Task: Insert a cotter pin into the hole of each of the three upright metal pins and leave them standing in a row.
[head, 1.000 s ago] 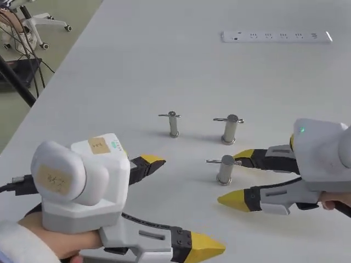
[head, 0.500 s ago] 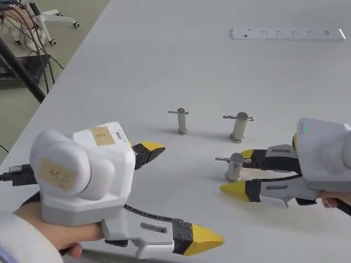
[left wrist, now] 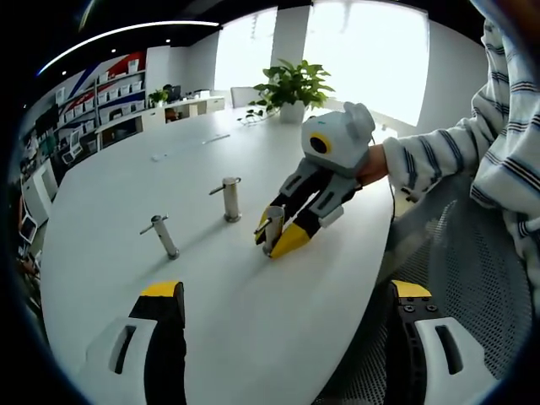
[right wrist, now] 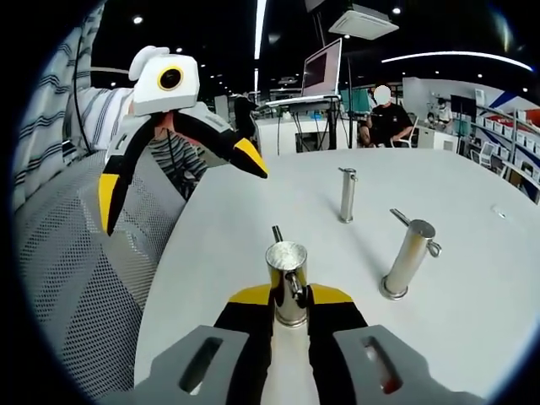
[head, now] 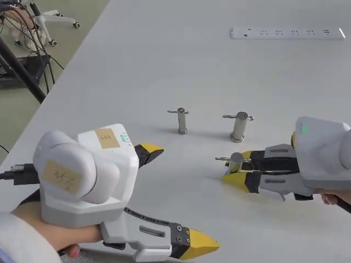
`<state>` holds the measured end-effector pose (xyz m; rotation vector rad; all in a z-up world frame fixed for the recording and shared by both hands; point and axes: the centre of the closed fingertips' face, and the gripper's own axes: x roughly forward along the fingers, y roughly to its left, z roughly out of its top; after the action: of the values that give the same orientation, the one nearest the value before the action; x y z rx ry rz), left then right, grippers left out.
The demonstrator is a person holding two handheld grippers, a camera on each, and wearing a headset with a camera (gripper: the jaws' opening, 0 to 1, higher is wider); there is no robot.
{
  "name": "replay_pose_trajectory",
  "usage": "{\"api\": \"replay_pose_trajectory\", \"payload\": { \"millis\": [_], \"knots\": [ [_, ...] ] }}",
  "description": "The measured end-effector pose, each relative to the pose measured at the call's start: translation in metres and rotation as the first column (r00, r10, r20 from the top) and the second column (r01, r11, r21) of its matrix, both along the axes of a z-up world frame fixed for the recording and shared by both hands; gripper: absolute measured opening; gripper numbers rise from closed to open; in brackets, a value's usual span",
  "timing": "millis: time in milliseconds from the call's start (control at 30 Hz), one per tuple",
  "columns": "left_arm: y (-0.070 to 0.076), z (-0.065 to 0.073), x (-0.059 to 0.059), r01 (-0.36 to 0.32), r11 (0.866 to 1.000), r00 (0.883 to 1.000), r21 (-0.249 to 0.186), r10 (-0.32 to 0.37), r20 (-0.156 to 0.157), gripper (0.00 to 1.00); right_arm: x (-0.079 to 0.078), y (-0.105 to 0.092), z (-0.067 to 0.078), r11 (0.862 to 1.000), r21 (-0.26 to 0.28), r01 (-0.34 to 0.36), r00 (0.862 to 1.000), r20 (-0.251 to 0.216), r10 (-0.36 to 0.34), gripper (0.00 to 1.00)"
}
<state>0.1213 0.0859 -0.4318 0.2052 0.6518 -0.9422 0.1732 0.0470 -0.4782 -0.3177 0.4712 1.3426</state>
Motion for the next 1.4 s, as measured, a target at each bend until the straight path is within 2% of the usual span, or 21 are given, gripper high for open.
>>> {"api": "replay_pose_trajectory", "payload": {
  "millis": [100, 567, 800, 1000, 1267, 1400],
  "knots": [
    [0.0, 0.001, 0.001, -0.001, 1.0, 1.0, 0.002, 0.001, 0.009, 0.98, 0.001, 0.0, 0.0, 1.0, -0.002, -0.007, 1.0, 0.007, 0.007, 0.09],
    [0.003, -0.002, 0.001, -0.012, 0.999, 1.0, 0.033, 0.012, 0.001, 0.97, -0.001, -0.001, 0.0, 0.998, -0.044, -0.047, 0.997, 0.054, 0.05, 0.08],
    [0.006, -0.002, 0.004, -0.044, 0.999, 0.999, 0.031, 0.044, 0.0, 0.97, -0.001, -0.004, 0.0, 0.997, -0.05, -0.05, 0.998, 0.043, 0.052, 0.08],
    [0.013, -0.005, 0.006, -0.074, 0.996, 0.997, 0.043, 0.074, -0.007, 0.97, 0.003, -0.012, 0.016, 0.999, -0.024, -0.043, 0.997, 0.059, 0.044, 0.08],
    [0.013, -0.006, 0.005, -0.085, 0.995, 0.996, 0.042, 0.086, -0.014, 0.97, 0.016, -0.032, 0.044, 1.0, 0.006, -0.011, 0.996, 0.089, 0.01, 0.08],
    [0.012, -0.006, 0.005, -0.082, 0.996, 0.996, 0.039, 0.083, -0.017, 0.96, 0.021, -0.043, 0.052, 1.0, 0.018, -0.007, 0.995, 0.096, 0.005, 0.08]
  ]
}}
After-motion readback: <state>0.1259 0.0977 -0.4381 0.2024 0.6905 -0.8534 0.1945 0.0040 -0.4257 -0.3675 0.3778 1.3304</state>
